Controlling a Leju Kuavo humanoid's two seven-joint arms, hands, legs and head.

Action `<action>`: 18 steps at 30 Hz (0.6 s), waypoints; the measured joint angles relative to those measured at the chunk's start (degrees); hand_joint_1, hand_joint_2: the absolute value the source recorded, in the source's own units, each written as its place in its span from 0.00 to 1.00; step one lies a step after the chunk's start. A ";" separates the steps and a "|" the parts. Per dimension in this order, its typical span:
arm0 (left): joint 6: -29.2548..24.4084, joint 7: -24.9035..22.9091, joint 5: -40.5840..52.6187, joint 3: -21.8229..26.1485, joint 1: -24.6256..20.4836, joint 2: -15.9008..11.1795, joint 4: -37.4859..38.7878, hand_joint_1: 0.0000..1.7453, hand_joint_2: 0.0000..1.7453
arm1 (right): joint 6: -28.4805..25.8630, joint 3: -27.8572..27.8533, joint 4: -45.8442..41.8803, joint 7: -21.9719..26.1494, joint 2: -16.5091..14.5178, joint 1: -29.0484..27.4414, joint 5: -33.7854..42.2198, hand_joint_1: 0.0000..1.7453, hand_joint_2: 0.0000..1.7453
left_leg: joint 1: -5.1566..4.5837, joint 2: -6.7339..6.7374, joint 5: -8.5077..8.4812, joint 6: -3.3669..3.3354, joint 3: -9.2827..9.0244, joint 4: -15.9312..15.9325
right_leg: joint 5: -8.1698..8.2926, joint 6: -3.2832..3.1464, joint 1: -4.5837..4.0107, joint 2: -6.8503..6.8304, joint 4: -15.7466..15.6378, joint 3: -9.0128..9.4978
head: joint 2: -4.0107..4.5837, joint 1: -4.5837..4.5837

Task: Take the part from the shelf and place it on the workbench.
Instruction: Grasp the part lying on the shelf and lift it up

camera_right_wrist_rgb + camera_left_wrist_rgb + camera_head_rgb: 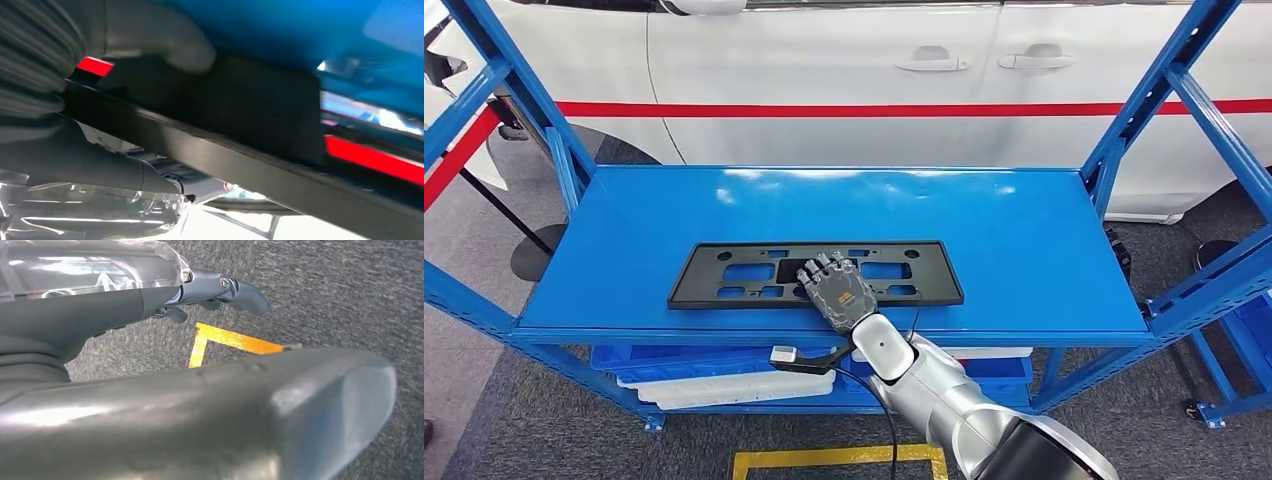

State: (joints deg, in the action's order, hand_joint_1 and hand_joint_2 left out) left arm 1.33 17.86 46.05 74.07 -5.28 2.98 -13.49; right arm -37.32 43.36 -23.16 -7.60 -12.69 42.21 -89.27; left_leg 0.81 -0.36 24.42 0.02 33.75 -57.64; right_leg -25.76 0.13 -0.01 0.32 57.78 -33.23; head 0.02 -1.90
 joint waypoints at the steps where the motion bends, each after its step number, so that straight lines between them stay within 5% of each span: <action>1: 0.03 0.01 0.04 0.00 -0.02 0.01 0.00 0.00 0.00 | 0.03 0.00 0.15 0.05 0.03 0.05 0.09 0.98 1.00 | 0.09 0.03 -0.12 -0.40 -0.02 0.14 | -0.67 0.31 0.06 -0.02 0.84 -0.35 | 0.00 0.00; 4: 0.15 0.05 0.10 0.00 -0.10 0.01 0.00 0.00 0.00 | 0.07 0.00 0.51 0.13 0.21 0.15 0.35 0.98 1.00 | 0.14 0.14 -0.29 -1.19 0.06 0.33 | -5.51 0.89 0.23 -0.07 9.62 -4.54 | 0.00 0.00; 6: 0.31 0.21 0.19 0.00 -0.05 0.00 0.00 0.00 0.50 | 0.07 -0.01 0.75 0.15 0.45 0.09 0.50 0.97 1.00 | 0.04 0.17 -0.29 -1.29 0.13 0.29 | -7.65 1.00 0.31 -0.07 16.12 -7.84 | 0.00 0.00; 8: 0.68 0.81 0.38 -0.02 -0.02 -0.01 0.00 0.00 1.00 | 0.07 -0.03 0.90 0.29 0.68 0.10 0.63 0.97 1.00 | -0.05 0.11 -0.27 -1.29 0.08 0.21 | -5.69 0.81 0.34 -0.08 15.02 -7.47 | 0.00 0.00; 10: 1.20 2.05 0.64 -0.15 -0.03 0.00 0.00 0.00 1.00 | 0.04 -0.16 0.93 0.61 0.79 0.26 0.68 0.97 1.00 | -0.20 0.01 -0.18 -1.16 -0.02 0.09 | -1.78 0.18 0.20 -0.09 7.11 -3.66 | 0.00 0.00; 12: 1.62 3.50 0.84 -0.42 -0.04 0.01 0.00 0.00 1.00 | -0.03 -0.45 0.93 0.91 0.84 0.44 0.66 0.97 1.00 | -0.44 -0.05 -0.07 -0.77 0.05 -0.08 | 0.19 -0.31 -0.06 -0.14 1.21 -0.90 | 0.00 0.00; 16: 2.14 5.71 0.93 -1.03 -0.01 -0.10 -0.01 0.00 1.00 | -0.26 -1.44 0.92 1.72 0.97 0.59 0.72 0.97 1.00 | -0.42 -0.01 0.34 0.44 0.36 -0.53 | 0.72 -1.12 0.06 -0.16 -0.29 -0.41 | 0.00 0.00; 18: 2.19 6.07 0.93 -1.18 -0.05 -0.20 -0.01 0.00 1.00 | -0.49 -2.04 0.91 2.59 0.94 0.63 1.10 0.97 1.00 | -0.24 0.03 2.85 0.99 1.97 -4.41 | 1.03 -1.64 0.41 -0.28 -0.76 -0.16 | 0.00 0.00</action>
State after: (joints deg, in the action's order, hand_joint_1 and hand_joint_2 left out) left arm 3.52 23.93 46.98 72.89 -5.34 2.78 -13.49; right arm -37.80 41.33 -22.25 -5.01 -11.75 42.84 -88.18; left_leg 0.57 -0.32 27.26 1.01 35.72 -62.05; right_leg -24.74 -1.51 0.40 0.04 57.02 -33.38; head 0.02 -1.90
